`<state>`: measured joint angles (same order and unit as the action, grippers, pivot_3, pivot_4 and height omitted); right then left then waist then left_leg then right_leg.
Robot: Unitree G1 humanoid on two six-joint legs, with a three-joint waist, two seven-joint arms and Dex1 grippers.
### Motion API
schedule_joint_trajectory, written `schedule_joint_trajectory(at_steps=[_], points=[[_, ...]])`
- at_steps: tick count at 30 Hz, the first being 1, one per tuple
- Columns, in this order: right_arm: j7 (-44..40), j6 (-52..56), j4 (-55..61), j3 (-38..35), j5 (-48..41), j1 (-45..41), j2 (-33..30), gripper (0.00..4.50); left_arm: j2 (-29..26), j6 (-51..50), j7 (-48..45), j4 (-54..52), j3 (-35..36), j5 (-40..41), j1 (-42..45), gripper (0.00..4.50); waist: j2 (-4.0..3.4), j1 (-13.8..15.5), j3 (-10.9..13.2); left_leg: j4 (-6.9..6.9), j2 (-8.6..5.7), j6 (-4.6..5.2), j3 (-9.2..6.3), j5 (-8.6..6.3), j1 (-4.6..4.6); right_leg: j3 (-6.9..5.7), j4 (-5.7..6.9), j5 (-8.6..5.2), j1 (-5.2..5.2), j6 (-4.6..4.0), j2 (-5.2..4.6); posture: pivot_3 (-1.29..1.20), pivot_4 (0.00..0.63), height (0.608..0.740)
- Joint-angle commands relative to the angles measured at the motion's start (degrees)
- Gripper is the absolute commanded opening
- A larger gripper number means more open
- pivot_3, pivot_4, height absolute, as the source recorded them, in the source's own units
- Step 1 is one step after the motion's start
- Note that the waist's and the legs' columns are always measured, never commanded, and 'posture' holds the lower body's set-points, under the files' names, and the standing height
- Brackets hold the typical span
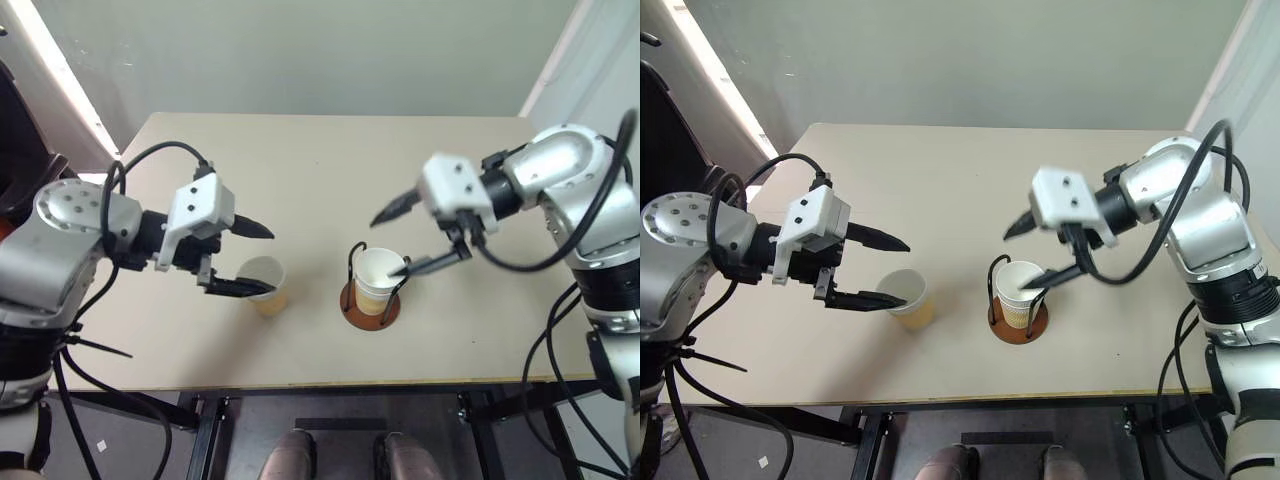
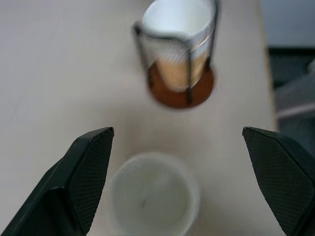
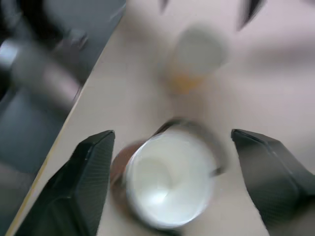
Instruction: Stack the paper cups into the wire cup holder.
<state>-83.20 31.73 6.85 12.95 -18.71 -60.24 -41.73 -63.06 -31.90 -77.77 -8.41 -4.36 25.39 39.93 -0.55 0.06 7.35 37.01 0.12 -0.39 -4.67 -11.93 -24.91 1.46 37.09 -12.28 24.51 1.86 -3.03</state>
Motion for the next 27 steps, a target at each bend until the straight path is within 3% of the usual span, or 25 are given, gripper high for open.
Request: schedule_joint_trajectory(at_steps=[1,7,18,21,27], points=[[10.3,7.9,3.9,-4.9,-4.7,-0.2,5.8,3.87,1.9,3.6,-2.1,7.0,-1.9,-3.4,5.0,4.50,0.00,0.0,0.0,-0.01,0.00,0.00,0.00,0.00,0.00,0.00,0.00,0.00,0.00,0.00,0.00,0.00,0.150,0.740],[21.0,12.2,10.5,-2.2,-3.6,5.6,12.0,3.87,7.4,10.1,-5.5,21.2,-9.0,-11.9,11.4,4.50,0.01,0.2,0.0,0.01,-0.03,-0.02,-0.06,0.00,-0.13,-0.02,0.00,0.00,0.10,0.00,-0.02,0.00,0.150,0.740],[24.7,14.3,13.7,-1.8,-4.6,8.6,9.7,3.87,14.4,19.6,-7.9,36.2,-14.8,-22.4,15.2,4.50,0.03,0.3,0.0,0.08,-0.06,-0.06,-0.06,0.03,-0.39,0.00,-0.14,0.32,0.31,0.55,-0.03,0.00,0.150,0.740],[24.9,14.3,13.9,-1.9,-5.0,8.8,8.9,3.92,15.1,20.2,-8.5,37.0,-14.2,-22.9,15.4,3.92,0.04,0.2,0.0,0.08,-0.06,-0.04,-0.05,0.02,-0.40,0.00,-0.14,0.34,0.32,0.59,-0.03,0.00,0.150,0.740],[24.2,15.4,15.6,-2.8,-7.2,9.5,6.9,3.92,14.7,20.1,-11.0,35.6,-13.4,-22.8,15.6,1.78,0.04,0.2,0.0,0.09,-0.06,-0.04,-0.05,0.03,-0.40,0.00,-0.12,0.35,0.33,0.61,-0.02,0.00,0.150,0.740]])
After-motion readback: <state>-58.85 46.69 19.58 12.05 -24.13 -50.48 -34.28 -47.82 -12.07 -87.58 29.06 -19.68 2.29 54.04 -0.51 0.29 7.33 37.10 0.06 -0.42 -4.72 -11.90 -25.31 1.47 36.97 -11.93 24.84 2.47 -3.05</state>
